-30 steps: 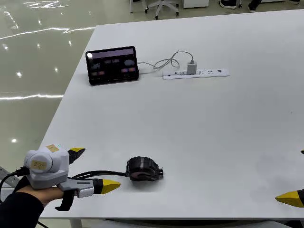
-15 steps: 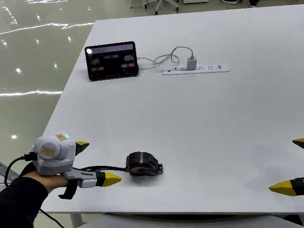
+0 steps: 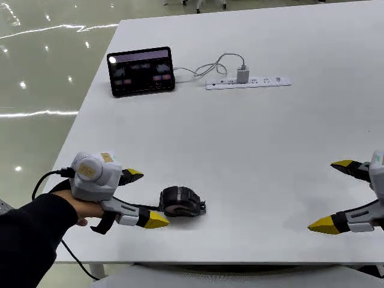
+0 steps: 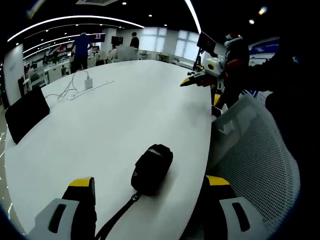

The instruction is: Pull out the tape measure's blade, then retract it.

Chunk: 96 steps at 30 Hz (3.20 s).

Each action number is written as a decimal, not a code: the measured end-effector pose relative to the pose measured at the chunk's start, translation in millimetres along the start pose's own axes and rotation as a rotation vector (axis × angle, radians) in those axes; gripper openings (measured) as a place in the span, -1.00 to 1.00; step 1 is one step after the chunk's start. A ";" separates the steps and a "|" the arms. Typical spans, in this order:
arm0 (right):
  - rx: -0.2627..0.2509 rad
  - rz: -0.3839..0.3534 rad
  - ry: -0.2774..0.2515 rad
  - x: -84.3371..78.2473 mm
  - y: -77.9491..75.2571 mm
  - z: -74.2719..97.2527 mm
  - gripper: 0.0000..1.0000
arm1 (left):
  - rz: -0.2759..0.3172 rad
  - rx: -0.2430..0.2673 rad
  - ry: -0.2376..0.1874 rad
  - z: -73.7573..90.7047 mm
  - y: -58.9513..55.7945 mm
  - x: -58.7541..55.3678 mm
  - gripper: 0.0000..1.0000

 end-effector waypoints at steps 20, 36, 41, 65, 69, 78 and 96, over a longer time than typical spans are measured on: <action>0.182 0.198 -0.081 50.0 34.9 -66.6 0.96 | -0.302 -0.063 0.292 -49.5 4.5 18.6 0.50; 0.290 0.234 -0.093 78.3 61.8 -124.9 0.70 | -0.395 -0.140 0.422 -68.0 -3.5 20.7 -0.15; 0.309 0.245 -0.084 83.0 69.1 -135.8 0.59 | -0.431 -0.148 0.453 -73.4 -3.0 17.7 -0.24; 0.366 0.340 0.009 80.7 89.4 -184.4 -0.34 | -0.496 -0.127 0.506 -76.7 -2.6 18.4 -0.35; 0.372 0.313 0.019 77.2 89.5 -189.6 -0.49 | -0.493 -0.111 0.517 -76.9 -5.3 17.8 -0.35; 0.377 0.343 0.036 74.6 93.8 -195.7 -0.67 | -0.481 -0.112 0.535 -77.1 -3.7 18.6 -0.35; 0.362 0.331 0.050 78.2 95.0 -198.0 -0.83 | -0.465 -0.107 0.525 -77.1 -2.8 17.9 -0.35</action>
Point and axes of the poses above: the centre of the closed fingertips' face, and the gripper's own axes: z roughly backward along the fingers, y roughly to its left, x roughly out of its top, the point moved 9 cm from there along z, roughly backward along the fingers, and after that the axes turned 6 degrees about -x, right-handed, at the moved point
